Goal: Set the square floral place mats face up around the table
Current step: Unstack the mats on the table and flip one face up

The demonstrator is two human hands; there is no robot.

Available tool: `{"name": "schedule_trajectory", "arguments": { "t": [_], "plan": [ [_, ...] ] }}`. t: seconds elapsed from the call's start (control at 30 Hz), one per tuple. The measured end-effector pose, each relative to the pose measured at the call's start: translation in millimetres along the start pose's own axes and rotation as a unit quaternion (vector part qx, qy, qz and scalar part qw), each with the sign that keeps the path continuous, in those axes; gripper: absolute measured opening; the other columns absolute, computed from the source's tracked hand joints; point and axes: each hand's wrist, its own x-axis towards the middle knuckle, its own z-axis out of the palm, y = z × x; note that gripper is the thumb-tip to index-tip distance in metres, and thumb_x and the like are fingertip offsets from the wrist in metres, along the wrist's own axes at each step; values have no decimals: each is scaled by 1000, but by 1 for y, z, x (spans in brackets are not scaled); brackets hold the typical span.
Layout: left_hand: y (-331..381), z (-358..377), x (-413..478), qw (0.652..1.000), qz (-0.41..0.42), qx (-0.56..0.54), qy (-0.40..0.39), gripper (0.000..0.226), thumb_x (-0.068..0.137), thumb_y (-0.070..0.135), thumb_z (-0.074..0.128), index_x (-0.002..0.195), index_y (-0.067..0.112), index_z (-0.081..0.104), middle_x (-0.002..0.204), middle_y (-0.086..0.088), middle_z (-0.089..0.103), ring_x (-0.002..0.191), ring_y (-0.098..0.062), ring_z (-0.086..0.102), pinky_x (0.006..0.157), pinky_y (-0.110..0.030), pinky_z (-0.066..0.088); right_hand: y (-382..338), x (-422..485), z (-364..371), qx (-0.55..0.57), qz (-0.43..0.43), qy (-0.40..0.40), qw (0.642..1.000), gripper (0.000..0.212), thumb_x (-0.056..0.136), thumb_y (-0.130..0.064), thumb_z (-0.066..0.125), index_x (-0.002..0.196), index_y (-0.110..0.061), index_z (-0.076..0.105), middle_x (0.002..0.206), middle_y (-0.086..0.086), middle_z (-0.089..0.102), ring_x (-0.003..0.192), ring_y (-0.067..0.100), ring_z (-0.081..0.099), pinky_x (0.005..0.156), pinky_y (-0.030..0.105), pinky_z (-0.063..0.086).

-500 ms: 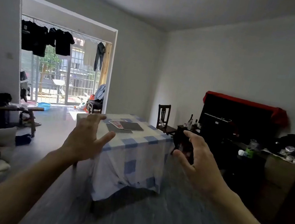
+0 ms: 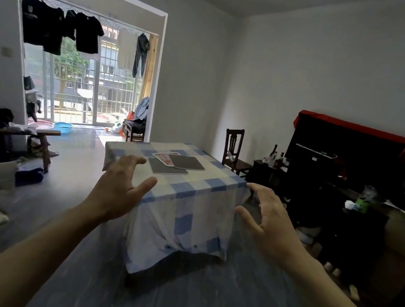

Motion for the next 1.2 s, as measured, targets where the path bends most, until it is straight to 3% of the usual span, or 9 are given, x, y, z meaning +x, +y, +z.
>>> {"name": "schedule_trajectory", "arguments": {
  "t": [0.07, 0.2, 0.3, 0.5, 0.9, 1.03, 1.2],
  "plan": [
    [-5, 21, 18, 1000, -4, 4, 0, 54, 88, 46, 60, 132, 17, 45, 137, -9, 50, 119, -26, 50, 95, -49, 48, 21, 18, 13, 19, -2, 3, 1000, 63, 88, -53, 54, 141, -28, 32, 144, -2, 37, 125, 9, 35, 90, 17, 34],
    [-5, 70, 60, 1000, -5, 23, -20, 56, 88, 49, 59, 132, 17, 46, 138, -7, 49, 120, -24, 49, 96, -48, 48, 70, 52, 36, 27, -22, 2, 999, 61, 88, -54, 53, 139, -30, 31, 144, -2, 36, 127, 12, 34, 100, 38, 44],
    [1, 107, 101, 999, -1, 38, -18, 57, 87, 50, 59, 133, 18, 45, 138, -8, 49, 121, -24, 49, 97, -47, 47, 113, 88, 42, 31, -24, 4, 999, 59, 88, -54, 53, 138, -32, 30, 144, 0, 36, 129, 17, 35, 99, 42, 46],
    [7, 169, 179, 998, -4, 60, -5, 55, 87, 49, 60, 132, 19, 45, 136, -8, 51, 119, -24, 49, 96, -49, 47, 193, 166, 49, 43, -30, 26, 998, 61, 88, -52, 52, 138, -24, 36, 140, 1, 41, 119, 4, 31, 97, 29, 35],
    [-80, 306, 320, 998, -17, 58, -27, 52, 86, 53, 59, 129, 27, 44, 133, -3, 51, 112, -17, 49, 88, -31, 42, 317, 289, 136, 42, -2, -4, 999, 59, 89, -49, 55, 139, -23, 37, 138, -1, 43, 127, 13, 38, 102, 34, 40],
    [-108, 346, 390, 999, -10, 31, -27, 52, 85, 55, 59, 127, 30, 44, 129, -1, 54, 107, -12, 49, 87, -31, 45, 345, 349, 164, 16, 2, -5, 1000, 58, 88, -49, 55, 138, -24, 38, 139, 0, 42, 124, 8, 36, 98, 26, 33],
    [-137, 391, 470, 999, 2, 3, -32, 51, 85, 54, 59, 127, 29, 45, 127, 0, 54, 107, -12, 49, 89, -34, 47, 380, 427, 198, 0, 12, -8, 1000, 58, 89, -49, 56, 139, -26, 38, 139, -4, 42, 124, 4, 33, 98, 28, 33]
  ]
}}
